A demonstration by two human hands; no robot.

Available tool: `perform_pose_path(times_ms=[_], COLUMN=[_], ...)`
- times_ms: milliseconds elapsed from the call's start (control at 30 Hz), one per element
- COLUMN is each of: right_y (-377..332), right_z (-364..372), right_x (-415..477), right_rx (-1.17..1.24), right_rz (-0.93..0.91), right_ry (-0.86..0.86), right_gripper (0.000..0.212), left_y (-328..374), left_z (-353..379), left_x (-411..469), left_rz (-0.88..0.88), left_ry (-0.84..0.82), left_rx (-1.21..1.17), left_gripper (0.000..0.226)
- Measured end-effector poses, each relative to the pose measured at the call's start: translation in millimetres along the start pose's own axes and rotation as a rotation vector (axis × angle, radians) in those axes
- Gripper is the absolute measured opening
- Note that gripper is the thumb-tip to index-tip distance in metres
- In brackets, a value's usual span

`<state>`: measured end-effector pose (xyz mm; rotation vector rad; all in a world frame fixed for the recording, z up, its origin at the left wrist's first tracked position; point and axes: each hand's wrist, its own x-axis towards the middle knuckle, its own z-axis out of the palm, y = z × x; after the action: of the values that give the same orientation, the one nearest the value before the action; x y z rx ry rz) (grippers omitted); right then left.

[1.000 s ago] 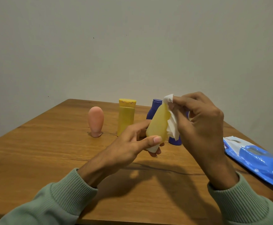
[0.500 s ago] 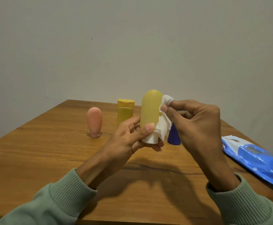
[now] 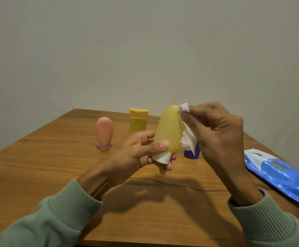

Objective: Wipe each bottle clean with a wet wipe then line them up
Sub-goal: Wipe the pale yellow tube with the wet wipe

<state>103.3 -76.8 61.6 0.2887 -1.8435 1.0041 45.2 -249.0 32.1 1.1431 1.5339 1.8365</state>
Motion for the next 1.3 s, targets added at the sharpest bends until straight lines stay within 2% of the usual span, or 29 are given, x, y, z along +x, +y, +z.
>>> perform_pose_path(times_ms=[200, 433, 500, 633, 733, 900, 1000, 1100, 1300], right_y=[3, -6, -6, -4, -2, -4, -7, -7, -4], right_z=[4, 17, 16, 11, 8, 4, 5, 11, 14], right_x=[-2, -19, -18, -13, -9, -5, -6, -12, -16], right_rx=[-0.117, -0.251, -0.244, -0.220, -0.226, -0.098, 0.002, 0.094, 0.158], right_rz=[-0.060, -0.198, -0.215, -0.206, -0.171, -0.044, 0.059, 0.147, 0.162], right_ry=[-0.090, -0.337, -0.291, -0.090, 0.014, 0.121, 0.133, 0.058, -0.057], right_gripper=[0.021, 0.021, 0.022, 0.021, 0.019, 0.018, 0.017, 0.014, 0.015], left_y=[0, -5, -3, -1, 2, -1, -3, 1, 5], left_z=[3, 6, 4, 1, -1, -2, 1, 0, 1], left_x=[1, 2, 2, 3, 2, 1, 3, 4, 5], left_rz=[-0.041, 0.080, 0.088, 0.057, 0.054, 0.065, 0.094, 0.128, 0.131], left_ry=[0.033, 0.165, 0.156, 0.103, 0.080, 0.060, 0.072, 0.149, 0.235], left_rx=[0.258, 0.237, 0.282, 0.359, 0.321, 0.199, 0.076, -0.109, -0.112], left_gripper=[0.035, 0.031, 0.030, 0.034, 0.033, 0.030, 0.036, 0.042, 0.040])
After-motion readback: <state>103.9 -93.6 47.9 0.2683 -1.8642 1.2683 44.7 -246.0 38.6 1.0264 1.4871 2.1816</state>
